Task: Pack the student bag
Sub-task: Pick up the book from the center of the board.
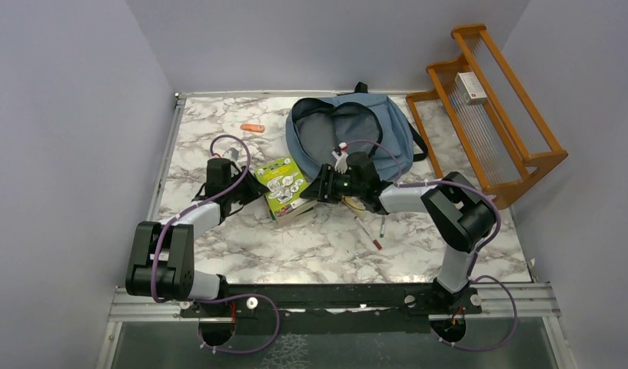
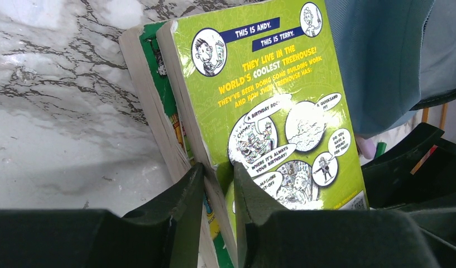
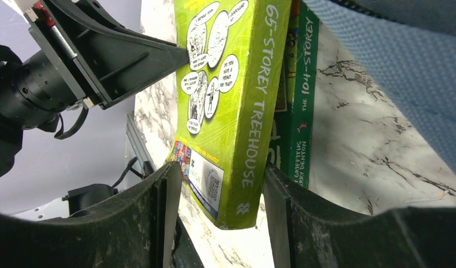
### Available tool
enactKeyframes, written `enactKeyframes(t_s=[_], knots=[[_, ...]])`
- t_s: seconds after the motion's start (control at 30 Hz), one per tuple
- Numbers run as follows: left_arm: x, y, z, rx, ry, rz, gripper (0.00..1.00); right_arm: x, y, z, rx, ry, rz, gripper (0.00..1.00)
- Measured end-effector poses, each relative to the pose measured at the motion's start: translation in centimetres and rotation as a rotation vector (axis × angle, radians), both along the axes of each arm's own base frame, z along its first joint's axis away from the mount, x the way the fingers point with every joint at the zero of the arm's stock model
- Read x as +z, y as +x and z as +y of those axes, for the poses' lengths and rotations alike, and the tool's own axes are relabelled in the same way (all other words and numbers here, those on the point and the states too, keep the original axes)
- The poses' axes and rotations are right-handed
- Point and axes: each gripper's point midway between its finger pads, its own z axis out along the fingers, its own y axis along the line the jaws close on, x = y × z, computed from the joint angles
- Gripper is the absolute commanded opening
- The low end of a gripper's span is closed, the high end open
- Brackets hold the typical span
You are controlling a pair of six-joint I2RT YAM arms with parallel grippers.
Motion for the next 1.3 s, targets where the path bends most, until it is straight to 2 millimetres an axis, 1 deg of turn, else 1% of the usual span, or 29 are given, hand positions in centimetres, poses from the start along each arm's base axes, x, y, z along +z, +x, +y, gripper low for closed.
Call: enactKeyframes(t_s=[0.23, 0.47, 0.53, 0.63, 0.7, 0.8, 0.9, 0.97, 1.0, 1.1, 1.13, 1.2, 1.3], knots=[[0.0, 0.1, -0.1, -0.002, -0.002, -0.003, 0.25, 0.5, 0.1, 0.3, 0.007, 0.004, -0.012, 0.57], [0.1, 0.1, -0.2, -0.006, -0.005, -0.009, 0.25, 0.6, 0.5, 1.3, 0.014, 0.014, -0.011, 0.53], [0.1, 0.1, -0.2, -0.007, -0.004, -0.009, 0.25, 0.3, 0.6, 1.5, 0.015, 0.012, -0.004, 0.49], [0.1, 0.1, -0.2, -0.008, -0.004, -0.010, 0.25, -0.3, 0.6, 1.7, 0.012, 0.009, 0.011, 0.37], [0.1, 0.1, -0.2, -0.009, -0.003, -0.010, 0.31, -0.7, 0.6, 1.7, 0.010, 0.007, 0.023, 0.30], [0.3, 0.0, -0.2, -0.014, 0.002, -0.007, 0.42, -0.7, 0.7, 1.7, 0.006, 0.007, 0.023, 0.23], [1.1, -0.4, -0.5, -0.026, 0.005, 0.011, 0.62, -0.2, 0.7, 1.9, 0.021, 0.005, -0.006, 0.17], [2.2, -0.5, -0.6, -0.029, 0.008, 0.011, 0.72, 0.6, 0.5, 1.9, 0.037, 0.003, -0.039, 0.14], [3.7, -0.3, -0.6, -0.030, 0.012, -0.009, 0.77, 1.0, 0.3, 1.9, 0.045, 0.001, -0.055, 0.10], [9.3, 1.2, -0.4, -0.022, 0.033, -0.127, 0.85, 3.0, -0.2, 1.9, 0.086, -0.006, -0.127, 0.01], [11.9, 1.9, -0.2, -0.016, 0.049, -0.189, 0.87, 3.6, -0.3, 1.8, 0.096, -0.010, -0.149, 0.01], [16.3, 2.9, 0.0, -0.017, 0.068, -0.299, 0.90, 4.8, -0.5, 1.4, 0.117, -0.024, -0.203, 0.00], [21.9, 3.4, 0.1, -0.060, 0.119, -0.465, 0.92, 7.1, -0.8, 0.8, 0.159, -0.062, -0.305, 0.00]])
